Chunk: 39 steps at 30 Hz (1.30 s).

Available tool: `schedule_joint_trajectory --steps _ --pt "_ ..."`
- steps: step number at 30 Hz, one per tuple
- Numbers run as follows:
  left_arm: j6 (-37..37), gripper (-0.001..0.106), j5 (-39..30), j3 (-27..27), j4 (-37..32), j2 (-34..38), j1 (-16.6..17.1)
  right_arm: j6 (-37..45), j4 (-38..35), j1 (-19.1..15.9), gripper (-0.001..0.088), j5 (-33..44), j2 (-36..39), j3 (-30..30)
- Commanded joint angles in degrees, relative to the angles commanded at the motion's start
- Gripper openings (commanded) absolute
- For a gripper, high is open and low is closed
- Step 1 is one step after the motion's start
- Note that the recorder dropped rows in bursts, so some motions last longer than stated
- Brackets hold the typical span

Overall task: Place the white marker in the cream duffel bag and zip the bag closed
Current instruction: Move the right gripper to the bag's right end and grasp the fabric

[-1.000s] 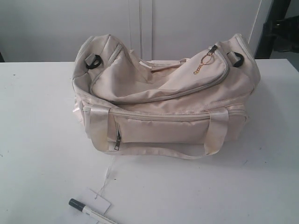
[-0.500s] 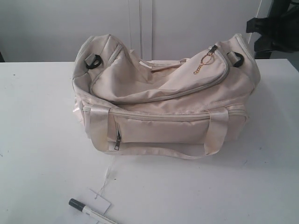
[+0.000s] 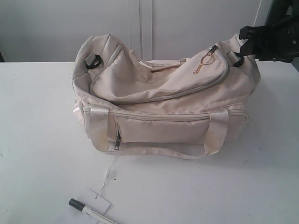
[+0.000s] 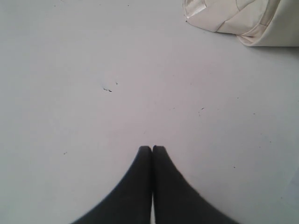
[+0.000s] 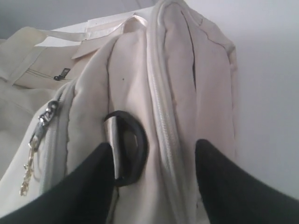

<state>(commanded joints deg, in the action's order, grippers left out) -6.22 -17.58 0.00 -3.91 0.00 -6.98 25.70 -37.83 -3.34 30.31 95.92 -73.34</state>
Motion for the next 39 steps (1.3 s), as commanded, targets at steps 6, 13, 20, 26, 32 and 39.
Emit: schedule_joint_trajectory --steps 6,13,20,26,32,39 --pt "0.0 0.0 0.0 0.0 0.0 0.0 0.0 0.0 -3.97 0.0 0.0515 -0.03 1.63 0.0" --pt "0.0 0.0 0.0 0.0 0.0 0.0 0.0 0.0 -3.97 0.0 0.0511 0.73 4.05 0.0" --pt "0.0 0.0 0.0 0.0 0.0 0.0 0.0 1.89 -3.76 0.0 0.0005 5.38 4.14 0.0" --pt "0.0 0.0 0.0 0.0 0.0 0.0 0.0 5.25 -3.76 0.0 0.0 9.15 1.71 0.0" --pt "0.0 0.0 0.0 0.0 0.0 0.0 0.0 5.12 -3.87 0.0 0.0 12.07 -1.12 0.0" --pt "0.0 0.0 0.0 0.0 0.0 0.0 0.0 5.12 -3.87 0.0 0.0 11.15 -1.12 0.0"
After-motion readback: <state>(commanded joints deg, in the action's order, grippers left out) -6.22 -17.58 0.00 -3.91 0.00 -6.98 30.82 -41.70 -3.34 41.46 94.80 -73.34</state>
